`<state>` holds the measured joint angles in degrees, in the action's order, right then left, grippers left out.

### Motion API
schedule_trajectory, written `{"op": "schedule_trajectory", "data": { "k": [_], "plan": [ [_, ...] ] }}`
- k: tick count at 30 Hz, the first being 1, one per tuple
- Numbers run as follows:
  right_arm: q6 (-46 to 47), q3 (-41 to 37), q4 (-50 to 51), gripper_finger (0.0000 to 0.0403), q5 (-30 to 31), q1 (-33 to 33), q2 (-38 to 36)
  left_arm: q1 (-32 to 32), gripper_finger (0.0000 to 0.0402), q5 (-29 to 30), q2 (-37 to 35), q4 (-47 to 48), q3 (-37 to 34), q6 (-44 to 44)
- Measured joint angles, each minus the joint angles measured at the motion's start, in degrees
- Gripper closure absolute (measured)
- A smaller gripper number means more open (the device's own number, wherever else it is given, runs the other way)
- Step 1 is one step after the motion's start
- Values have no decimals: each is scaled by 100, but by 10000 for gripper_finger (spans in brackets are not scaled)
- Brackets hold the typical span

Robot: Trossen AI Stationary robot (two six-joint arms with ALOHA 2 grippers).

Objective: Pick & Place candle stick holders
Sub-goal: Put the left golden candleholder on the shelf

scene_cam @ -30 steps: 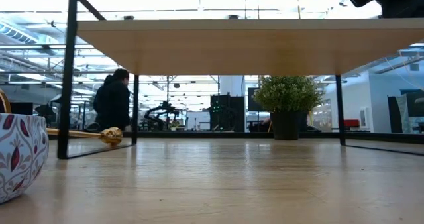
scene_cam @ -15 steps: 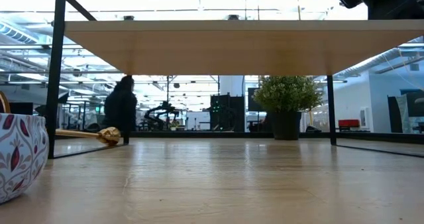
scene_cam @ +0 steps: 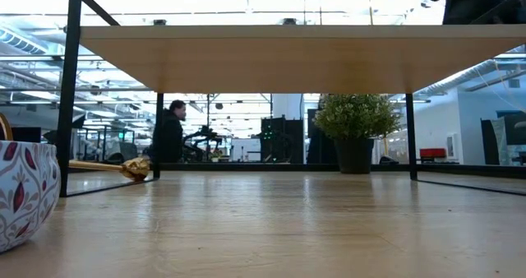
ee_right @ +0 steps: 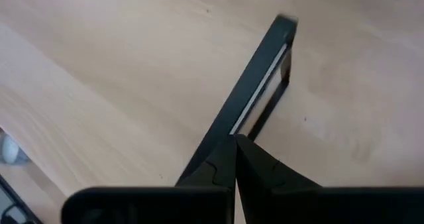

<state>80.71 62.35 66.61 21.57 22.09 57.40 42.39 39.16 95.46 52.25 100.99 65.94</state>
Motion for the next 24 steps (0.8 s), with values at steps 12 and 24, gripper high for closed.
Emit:
{"op": "schedule_trajectory", "data": {
  "k": [12,24],
  "plan": [
    [-786,0,-1086,403,950,0,-671,-144,395,-5,-158,-386,2,-221],
    [-4576,2,-5717,403,1068,4,-1156,-1040,392,-105,-756,-1264,2,-1183]
  ]
}}
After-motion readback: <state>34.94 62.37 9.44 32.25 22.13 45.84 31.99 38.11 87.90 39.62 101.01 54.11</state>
